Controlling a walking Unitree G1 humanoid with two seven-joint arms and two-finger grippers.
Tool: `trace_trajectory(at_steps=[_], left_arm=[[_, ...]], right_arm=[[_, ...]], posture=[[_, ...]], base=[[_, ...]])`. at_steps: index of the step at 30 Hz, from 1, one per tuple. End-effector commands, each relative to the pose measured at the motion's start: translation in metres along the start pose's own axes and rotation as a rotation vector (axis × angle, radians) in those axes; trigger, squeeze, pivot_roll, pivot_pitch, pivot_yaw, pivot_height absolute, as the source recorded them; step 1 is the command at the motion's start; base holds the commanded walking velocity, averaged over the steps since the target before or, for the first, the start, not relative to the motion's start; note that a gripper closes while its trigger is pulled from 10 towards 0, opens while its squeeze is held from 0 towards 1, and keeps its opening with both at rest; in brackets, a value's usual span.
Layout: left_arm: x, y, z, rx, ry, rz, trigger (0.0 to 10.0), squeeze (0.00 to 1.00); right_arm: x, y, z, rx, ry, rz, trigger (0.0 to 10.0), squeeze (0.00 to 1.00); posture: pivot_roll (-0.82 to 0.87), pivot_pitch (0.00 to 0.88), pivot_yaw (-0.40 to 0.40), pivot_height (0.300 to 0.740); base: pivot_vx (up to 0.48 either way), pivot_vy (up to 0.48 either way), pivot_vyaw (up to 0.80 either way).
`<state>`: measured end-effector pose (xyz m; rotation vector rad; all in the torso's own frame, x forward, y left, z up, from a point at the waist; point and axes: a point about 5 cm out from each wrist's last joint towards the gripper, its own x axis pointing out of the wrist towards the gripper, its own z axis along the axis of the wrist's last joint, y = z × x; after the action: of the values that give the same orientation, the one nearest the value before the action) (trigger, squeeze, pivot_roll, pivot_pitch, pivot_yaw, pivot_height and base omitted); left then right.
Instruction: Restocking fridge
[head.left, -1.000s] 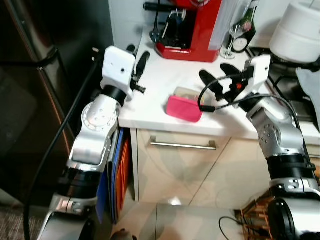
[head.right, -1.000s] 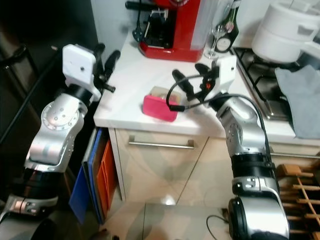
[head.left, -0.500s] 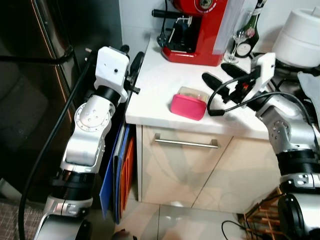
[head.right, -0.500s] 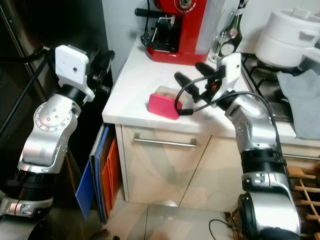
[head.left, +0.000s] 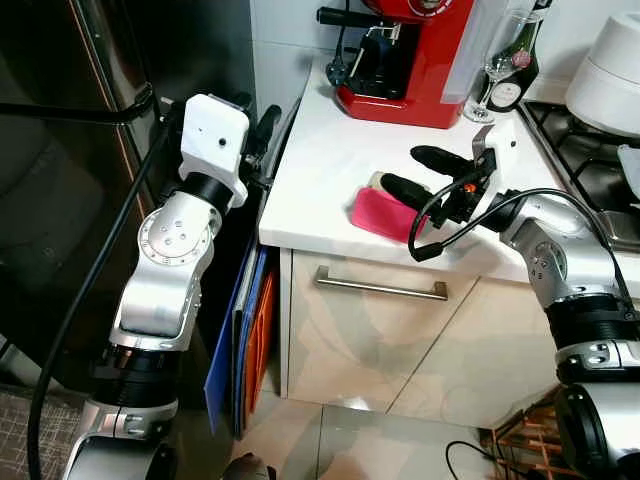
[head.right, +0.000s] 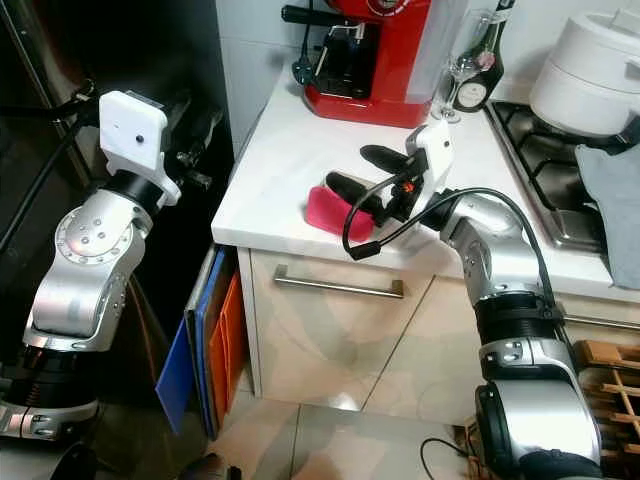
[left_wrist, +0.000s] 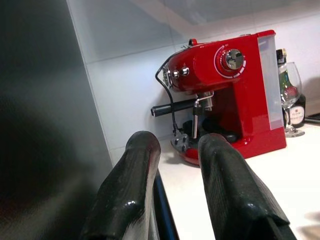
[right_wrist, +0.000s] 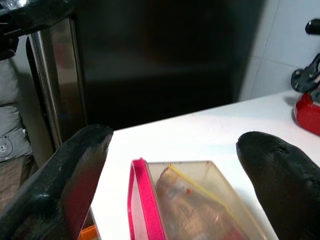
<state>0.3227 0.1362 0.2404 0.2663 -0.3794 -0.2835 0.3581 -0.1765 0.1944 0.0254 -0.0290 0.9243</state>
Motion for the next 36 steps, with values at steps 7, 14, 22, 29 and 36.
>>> trace_trajectory(at_steps=[7, 14, 22, 29, 36], left_arm=[[-0.002, -0.002, 0.004, -0.003, 0.000, -0.017, 10.0, 0.00], [-0.003, -0.003, 0.003, -0.003, 0.006, -0.021, 10.0, 0.00], [-0.004, -0.003, 0.003, -0.004, 0.011, -0.019, 10.0, 0.00], [-0.004, -0.003, 0.003, -0.004, 0.012, -0.018, 10.0, 0.00], [-0.005, -0.004, 0.002, -0.005, 0.018, -0.018, 10.0, 0.00]], right_arm=[[-0.005, -0.004, 0.003, 0.005, 0.042, 0.024, 10.0, 0.00], [-0.010, -0.013, 0.000, -0.002, 0.074, -0.036, 10.0, 0.00], [-0.013, -0.018, -0.008, 0.021, 0.120, -0.056, 10.0, 0.00], [-0.009, -0.018, -0.016, 0.068, 0.132, -0.057, 10.0, 0.00], [-0.003, -0.018, -0.019, 0.101, 0.137, -0.062, 10.0, 0.00]], posture=[[0.13, 0.000, -0.015, 0.740], [0.13, 0.000, -0.017, 0.740], [0.14, 0.000, -0.022, 0.740], [0.14, 0.000, -0.024, 0.740], [0.14, 0.000, -0.028, 0.740]], base=[[0.000, 0.000, 0.00], [0.000, 0.000, 0.00], [0.000, 0.000, 0.00], [0.000, 0.000, 0.00], [0.000, 0.000, 0.00]])
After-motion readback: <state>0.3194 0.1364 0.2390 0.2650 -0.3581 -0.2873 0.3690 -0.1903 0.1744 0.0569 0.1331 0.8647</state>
